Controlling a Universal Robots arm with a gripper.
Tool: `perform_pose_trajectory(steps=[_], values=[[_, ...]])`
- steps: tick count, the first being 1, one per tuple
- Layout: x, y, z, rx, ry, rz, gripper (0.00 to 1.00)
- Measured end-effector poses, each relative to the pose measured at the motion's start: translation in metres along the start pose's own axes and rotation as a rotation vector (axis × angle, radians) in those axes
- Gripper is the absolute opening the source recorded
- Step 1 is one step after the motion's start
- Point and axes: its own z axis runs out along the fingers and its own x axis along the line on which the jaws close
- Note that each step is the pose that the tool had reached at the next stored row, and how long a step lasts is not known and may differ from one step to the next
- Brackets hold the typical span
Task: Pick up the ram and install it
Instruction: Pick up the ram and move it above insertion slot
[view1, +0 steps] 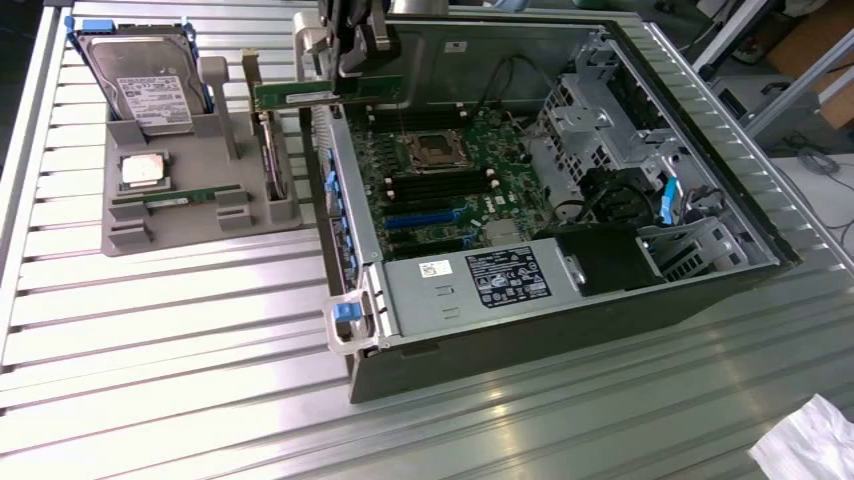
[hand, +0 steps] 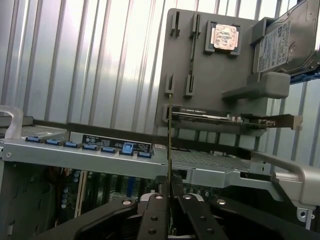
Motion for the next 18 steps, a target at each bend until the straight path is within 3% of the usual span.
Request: perform_pose_trajectory(steps=[18], values=[[0.0014, -0.0091, -0.0006, -0.0041, -0.0007, 0.000, 0.13]])
